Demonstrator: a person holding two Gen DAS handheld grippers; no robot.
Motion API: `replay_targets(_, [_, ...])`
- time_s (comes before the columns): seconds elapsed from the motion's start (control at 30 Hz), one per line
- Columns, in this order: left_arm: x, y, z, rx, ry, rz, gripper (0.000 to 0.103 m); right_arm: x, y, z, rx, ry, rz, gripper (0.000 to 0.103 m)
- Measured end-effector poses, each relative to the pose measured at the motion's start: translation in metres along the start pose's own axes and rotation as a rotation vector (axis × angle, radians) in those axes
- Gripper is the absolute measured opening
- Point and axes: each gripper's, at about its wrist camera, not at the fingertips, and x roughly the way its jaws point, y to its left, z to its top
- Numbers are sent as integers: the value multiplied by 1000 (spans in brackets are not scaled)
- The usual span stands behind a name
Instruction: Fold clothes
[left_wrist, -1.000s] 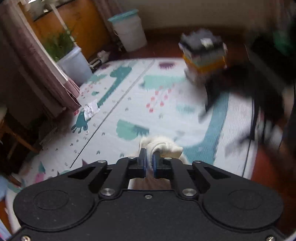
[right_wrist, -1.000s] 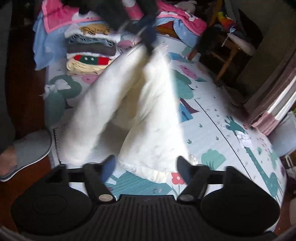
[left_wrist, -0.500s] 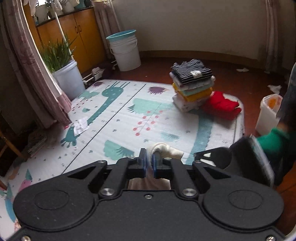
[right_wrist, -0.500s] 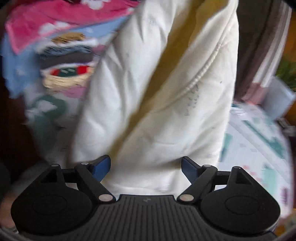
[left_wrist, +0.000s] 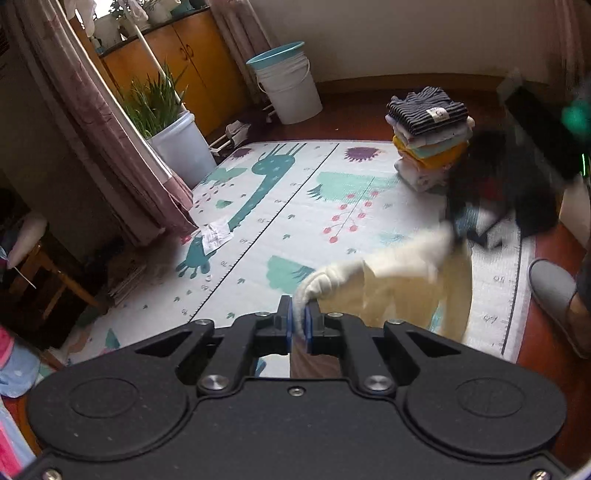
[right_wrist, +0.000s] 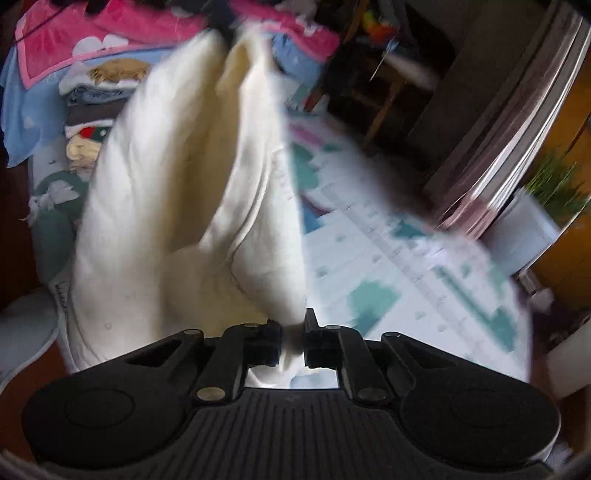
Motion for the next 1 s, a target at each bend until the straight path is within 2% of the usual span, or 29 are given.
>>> replay_targets(0.1, [-7, -6, -2, 30, 7, -56, 6, -26, -17, 7, -40, 15, 54, 12])
replay_targets(0.3, [-29, -34, -8, 73, 24, -281, 6, -78, -13, -17, -86, 91, 232, 12])
replay_targets(0.47, [-51, -50, -9, 52, 21, -475, 6, -110, -8, -24, -73, 151, 472, 12])
replay_targets(0.53, [-47, -48, -10, 14, 29, -507, 6, -111, -8, -21, -79, 168, 550, 12])
replay_targets(0.6, [-30, -43, -12, -32, 73, -496, 6, -101, -14, -13, -80, 176, 568, 12])
replay_targets(0.67, [3, -35, -20, -87, 156, -475, 6, -74, -26, -7, -50, 200, 580, 12])
replay_targets(0.8, [81, -23, -37, -163, 324, -438, 6, 15, -51, -9, 41, 288, 574, 12])
replay_targets(0.87, [118, -21, -40, -149, 374, -409, 6, 64, -59, -13, 62, 340, 552, 12])
replay_targets(1.0, [181, -6, -54, -137, 423, -351, 6, 136, -73, -27, 106, 396, 494, 12])
